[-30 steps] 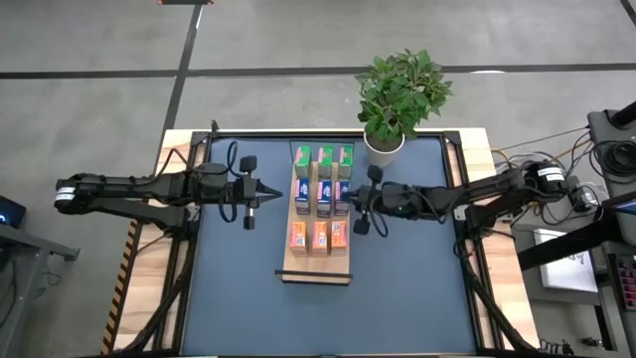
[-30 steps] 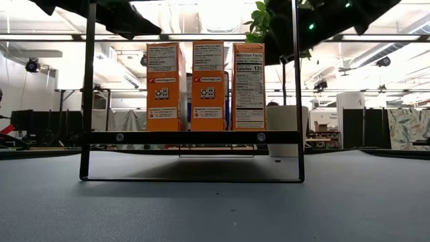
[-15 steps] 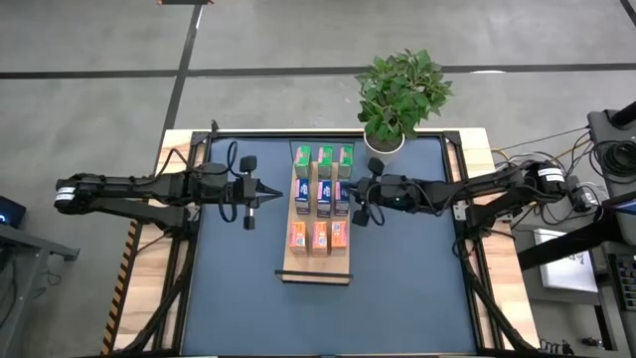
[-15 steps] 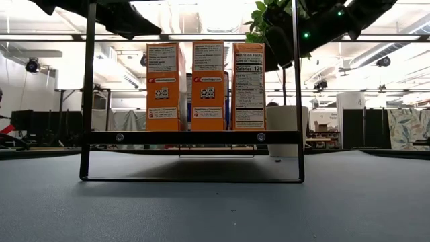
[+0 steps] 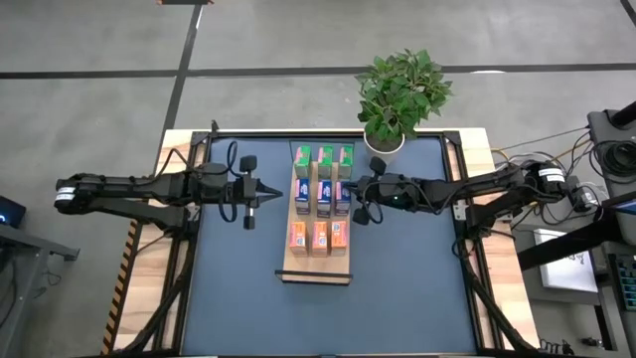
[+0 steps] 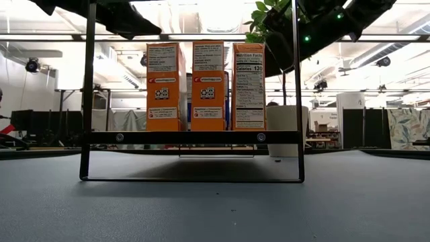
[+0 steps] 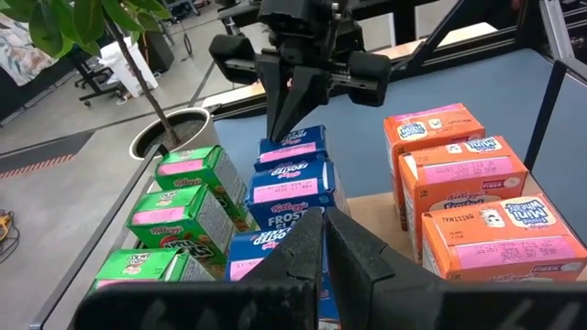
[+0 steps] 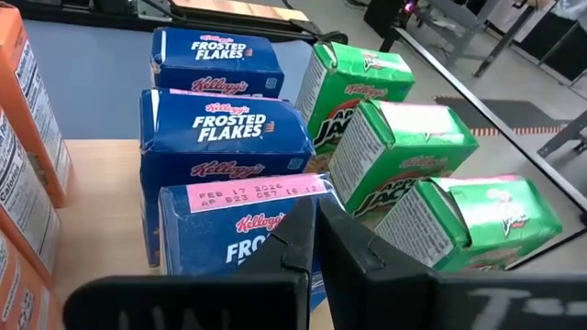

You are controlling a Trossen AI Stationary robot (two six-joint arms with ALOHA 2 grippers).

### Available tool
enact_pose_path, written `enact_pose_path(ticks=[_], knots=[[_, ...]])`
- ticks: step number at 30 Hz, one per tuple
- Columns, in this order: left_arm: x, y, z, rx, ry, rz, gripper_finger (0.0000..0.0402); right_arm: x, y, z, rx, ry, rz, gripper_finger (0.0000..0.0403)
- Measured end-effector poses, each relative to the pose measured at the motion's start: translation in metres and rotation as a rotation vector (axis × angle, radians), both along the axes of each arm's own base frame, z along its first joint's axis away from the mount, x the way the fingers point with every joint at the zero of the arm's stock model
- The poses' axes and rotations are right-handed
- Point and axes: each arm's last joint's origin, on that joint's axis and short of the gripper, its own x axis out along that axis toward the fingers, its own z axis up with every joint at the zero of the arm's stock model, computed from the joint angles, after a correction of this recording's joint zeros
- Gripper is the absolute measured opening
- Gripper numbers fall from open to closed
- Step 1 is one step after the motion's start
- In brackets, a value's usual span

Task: Stack cereal on shelf
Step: Adjust the blue cereal box on the shelf

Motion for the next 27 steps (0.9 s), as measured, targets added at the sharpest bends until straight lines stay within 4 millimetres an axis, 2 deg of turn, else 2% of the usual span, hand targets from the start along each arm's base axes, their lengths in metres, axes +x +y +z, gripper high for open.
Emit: enact_pose_path(ticks=[12,18,27], knots=[[0.0,0.0,0.0,-0.008,-0.001,0.002,0.0,0.0,0.001,0.0,0.039,-0.011,-0.018,0.0009],[0.0,0.0,0.0,-0.008,-0.002,0.002,0.0,-0.001,0.011,0.001,-0.018,-0.008,-0.055,0.0009],[0.0,0.0,0.0,-0.008,-0.003,0.002,0.0,0.002,0.01,0.009,-0.059,-0.013,-0.043,0.0009]])
